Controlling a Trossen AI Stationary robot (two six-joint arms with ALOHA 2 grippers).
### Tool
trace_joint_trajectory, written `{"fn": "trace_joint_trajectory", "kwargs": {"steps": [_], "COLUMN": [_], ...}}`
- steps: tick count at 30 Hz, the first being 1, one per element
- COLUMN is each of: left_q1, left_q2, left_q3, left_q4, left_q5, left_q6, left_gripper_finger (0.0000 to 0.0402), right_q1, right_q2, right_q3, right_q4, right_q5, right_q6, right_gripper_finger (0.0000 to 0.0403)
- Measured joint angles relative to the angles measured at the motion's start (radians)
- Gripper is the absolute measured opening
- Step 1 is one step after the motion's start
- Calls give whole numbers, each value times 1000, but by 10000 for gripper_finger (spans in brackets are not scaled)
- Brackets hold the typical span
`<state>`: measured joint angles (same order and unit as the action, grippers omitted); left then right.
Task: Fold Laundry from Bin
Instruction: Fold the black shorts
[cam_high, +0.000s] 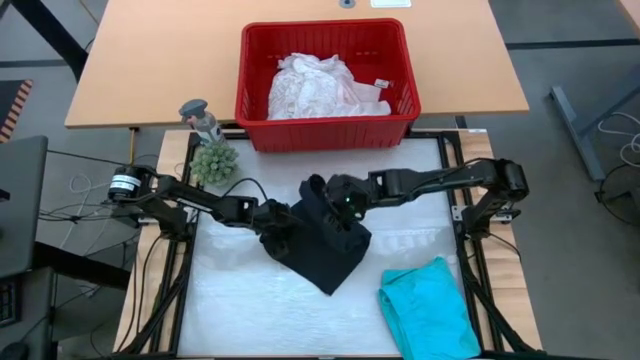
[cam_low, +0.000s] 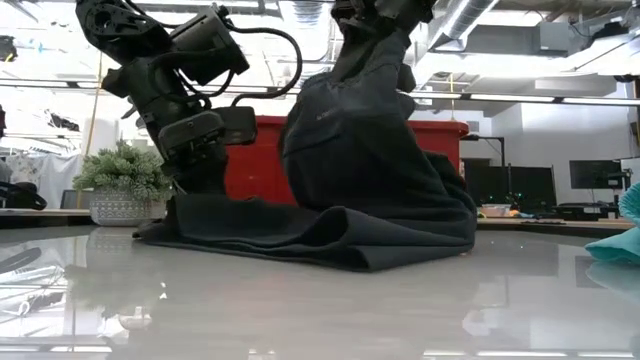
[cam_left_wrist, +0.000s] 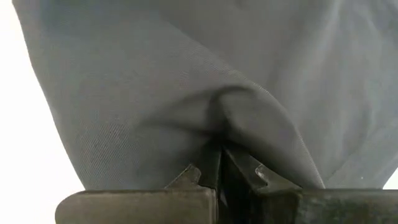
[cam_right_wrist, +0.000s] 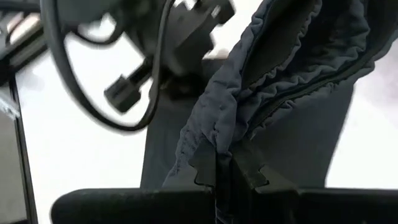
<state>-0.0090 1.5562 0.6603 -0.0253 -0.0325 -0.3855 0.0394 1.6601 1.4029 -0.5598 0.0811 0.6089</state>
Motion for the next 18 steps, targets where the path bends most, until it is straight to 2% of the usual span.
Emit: {"fn": "trace_joint_trajectory", "kwargs": {"steps": [11,18], "left_q1": [0,0], "left_q2": [0,-1], "left_q3": [0,0], "left_q4": [27,47], "left_q5": [1,-7], "left_q6": [-1,-2], "left_gripper_finger": [0,0], "right_q1": [68,86], "right_q2": [126,183], "right_q3": [0,0], "right_q4": [60,129], "right_q5": [-46,-116], "right_q6": [11,-34], "right_gripper_finger": [38,38]}}
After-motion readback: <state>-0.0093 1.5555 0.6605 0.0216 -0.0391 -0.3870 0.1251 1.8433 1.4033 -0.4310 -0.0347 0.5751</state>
